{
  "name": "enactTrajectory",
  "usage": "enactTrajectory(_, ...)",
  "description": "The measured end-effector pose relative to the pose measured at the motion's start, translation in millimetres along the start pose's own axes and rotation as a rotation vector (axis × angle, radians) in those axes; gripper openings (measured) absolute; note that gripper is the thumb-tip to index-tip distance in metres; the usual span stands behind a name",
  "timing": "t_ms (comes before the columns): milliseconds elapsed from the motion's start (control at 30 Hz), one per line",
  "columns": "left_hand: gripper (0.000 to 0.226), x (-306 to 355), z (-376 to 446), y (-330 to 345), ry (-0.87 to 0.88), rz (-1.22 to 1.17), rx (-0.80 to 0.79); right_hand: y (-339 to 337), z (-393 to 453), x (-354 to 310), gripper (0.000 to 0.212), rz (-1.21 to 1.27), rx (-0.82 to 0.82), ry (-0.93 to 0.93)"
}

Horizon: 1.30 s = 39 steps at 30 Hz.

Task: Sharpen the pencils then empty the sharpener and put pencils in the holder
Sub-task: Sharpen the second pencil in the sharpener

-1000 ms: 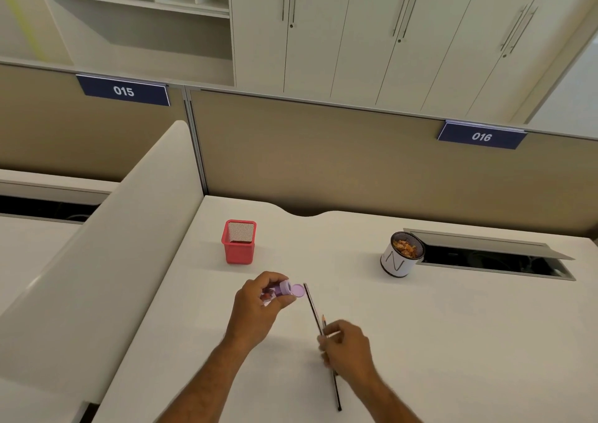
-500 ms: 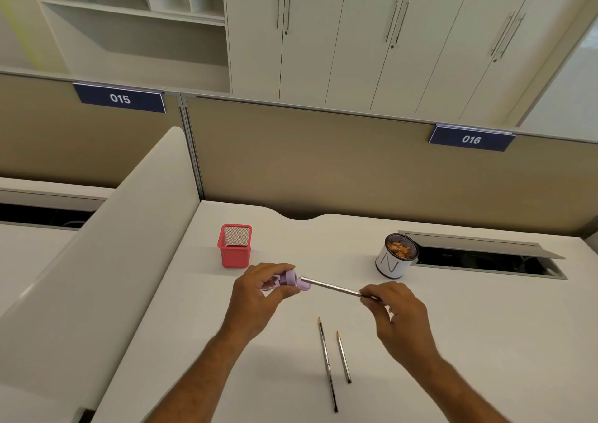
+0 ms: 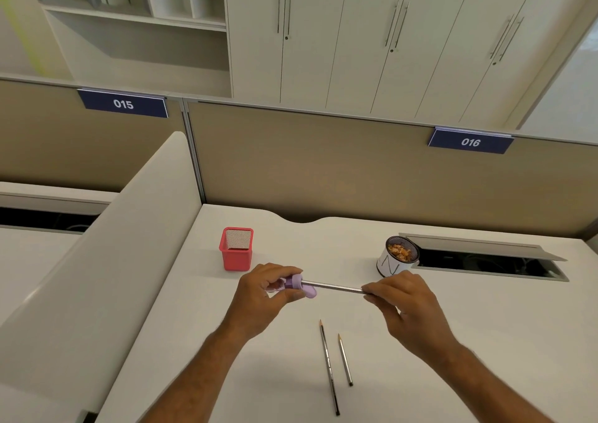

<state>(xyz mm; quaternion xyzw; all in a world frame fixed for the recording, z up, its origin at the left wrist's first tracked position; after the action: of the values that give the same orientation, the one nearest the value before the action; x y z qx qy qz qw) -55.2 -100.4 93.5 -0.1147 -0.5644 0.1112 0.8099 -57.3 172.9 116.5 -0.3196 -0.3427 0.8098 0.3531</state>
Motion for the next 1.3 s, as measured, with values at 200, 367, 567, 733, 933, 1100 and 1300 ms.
enactTrajectory(200, 0.024, -5, 3, -1, -0.092, 0.001, -0.144, -9, 3, 4, 0.023, -0.006, -0.062, -0.134)
enactTrajectory(367, 0.017, -4, 4, -3, -0.153, -0.007, -0.278, -12, -1, 1, 0.016, -0.106, -0.027, -0.281)
enactTrajectory(567, 0.016, 1, 2, -4, -0.171, 0.0, -0.331, -17, 5, -9, 0.019, -0.14, -0.023, -0.325)
enactTrajectory(733, 0.029, 6, 4, -7, -0.039, -0.016, -0.201, -16, 7, -11, 0.042, -0.039, -0.252, 0.012)
enactTrajectory(933, 0.034, 5, 11, -6, 0.167, 0.04, -0.061, -18, 19, -20, 0.037, 0.194, -0.526, 0.331)
enactTrajectory(1100, 0.028, 14, 12, -9, 0.06, -0.009, -0.144, -24, 21, -22, 0.015, 0.119, -0.311, 0.155)
enactTrajectory(1300, 0.017, 14, 10, -10, -0.01, -0.013, -0.233, -24, 19, -21, 0.014, -0.211, -0.026, -0.375)
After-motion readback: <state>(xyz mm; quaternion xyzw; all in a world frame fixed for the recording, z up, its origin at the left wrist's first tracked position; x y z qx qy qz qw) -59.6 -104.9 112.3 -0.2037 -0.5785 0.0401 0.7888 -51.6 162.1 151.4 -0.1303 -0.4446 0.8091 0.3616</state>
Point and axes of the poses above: each hand's wrist, its own z-axis towards the middle knuckle, its own y-axis out of the palm, x = y × z, the point moved 1 cm from there along z, towards the middle knuckle, and after that the axes turned 7 degrees about y, right-handed, at the moved point
